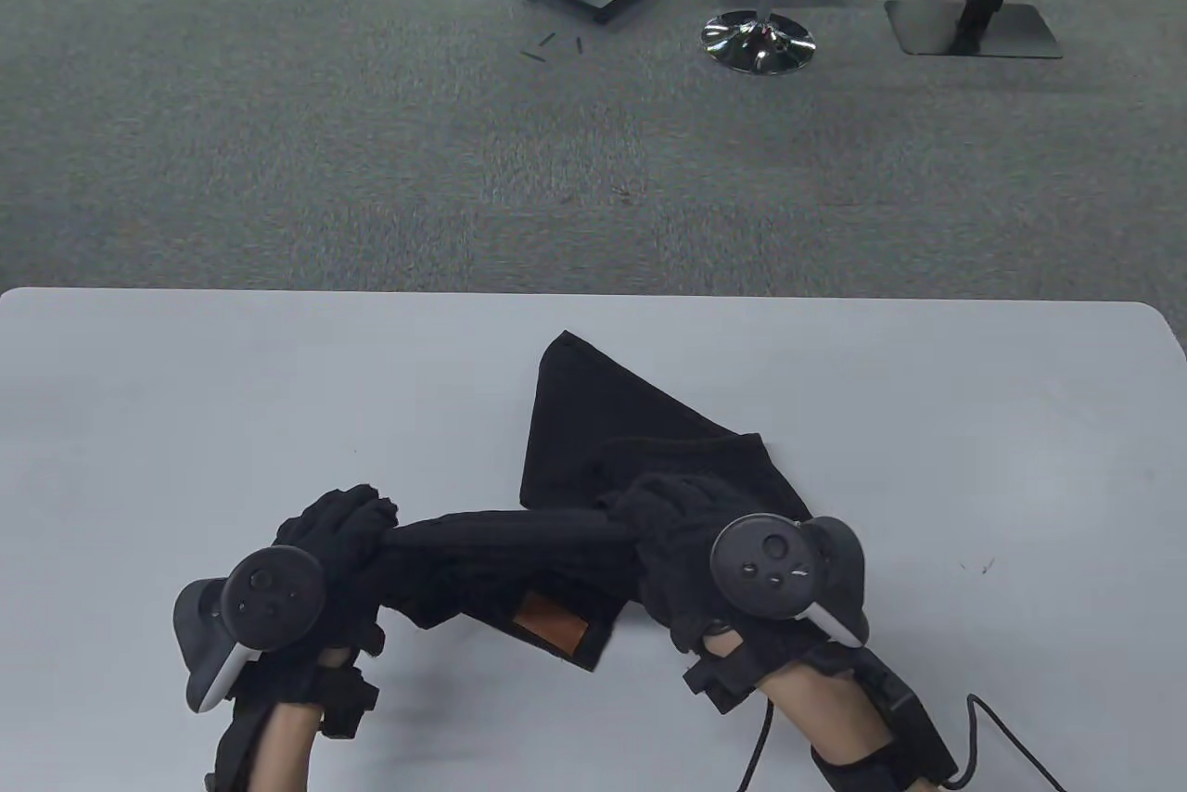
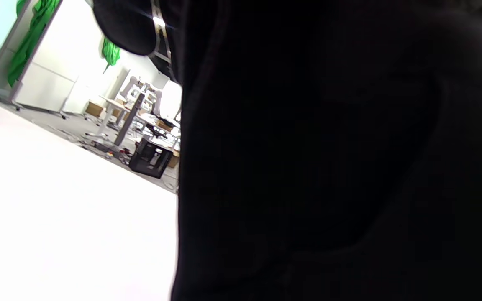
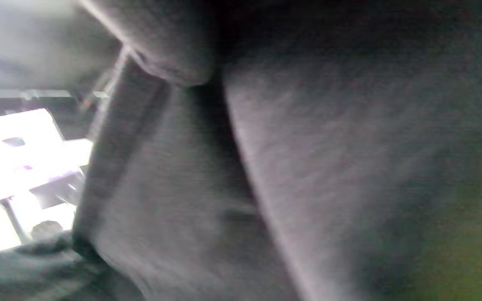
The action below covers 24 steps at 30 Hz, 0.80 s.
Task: Fold trousers
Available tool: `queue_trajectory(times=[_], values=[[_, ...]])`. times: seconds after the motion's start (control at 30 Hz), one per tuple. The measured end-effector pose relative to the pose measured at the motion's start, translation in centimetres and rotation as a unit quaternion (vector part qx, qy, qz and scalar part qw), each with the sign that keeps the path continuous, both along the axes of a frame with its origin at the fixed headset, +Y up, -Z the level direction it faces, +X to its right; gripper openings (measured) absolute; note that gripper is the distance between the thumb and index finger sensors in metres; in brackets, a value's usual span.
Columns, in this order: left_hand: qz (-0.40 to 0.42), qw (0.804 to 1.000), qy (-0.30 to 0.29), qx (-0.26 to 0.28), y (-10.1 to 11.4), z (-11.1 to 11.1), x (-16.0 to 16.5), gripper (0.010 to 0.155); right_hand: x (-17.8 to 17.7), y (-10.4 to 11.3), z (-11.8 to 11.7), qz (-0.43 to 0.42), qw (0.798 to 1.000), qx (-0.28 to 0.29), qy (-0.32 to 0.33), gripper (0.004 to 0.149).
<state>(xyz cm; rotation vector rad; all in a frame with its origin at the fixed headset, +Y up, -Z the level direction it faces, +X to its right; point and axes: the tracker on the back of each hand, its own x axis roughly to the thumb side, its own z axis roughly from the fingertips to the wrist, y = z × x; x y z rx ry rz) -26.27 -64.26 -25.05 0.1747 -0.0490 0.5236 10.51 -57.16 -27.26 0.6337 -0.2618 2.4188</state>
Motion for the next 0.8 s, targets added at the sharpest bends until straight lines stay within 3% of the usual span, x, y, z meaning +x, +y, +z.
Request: queue_trajectory(times=[0.1,0.2,0.3,0.43,0.5,0.6,0.67,0.8], values=[[-0.006,1.000,-0.005,0.009,1.4,0.0,0.0,0.050,0.1,1.9,-0.3,0.012,1.000,0.005,0.003,0.040],[0.013,0.999,-0.013,0.036,3.4,0.5,-0.4,0.050,0.5,4.0,-0.7,-0.070,0.995,-0.047,0.058,0.039],[0.043,0.996,-0.025,0.075,5.8,1.1,-1.3,0.050,0.5,5.8,-1.3,-0.205,0.953,-0.155,0.161,0.040],[0.065,0.991,-0.026,0.112,8.1,1.4,-2.2,0.050,-0.5,8.1,-2.0,-0.234,0.934,-0.171,0.208,0.040],[0.061,0.991,-0.015,0.118,8.6,1.0,-2.7,0.051,-1.0,8.1,-3.1,-0.256,0.922,-0.199,0.213,0.040],[0.032,0.995,0.005,0.094,8.0,0.1,-3.1,0.050,-1.2,6.2,-5.6,-0.234,0.939,-0.204,0.150,0.040],[0.002,0.998,0.017,0.068,6.7,-1.0,-3.3,0.050,-1.4,3.4,-7.4,-0.170,0.966,-0.175,0.083,0.040],[-0.021,0.999,0.030,0.004,2.3,-3.4,-3.7,0.050,-1.9,-3.5,-9.6,-0.146,0.961,-0.231,0.036,0.042]])
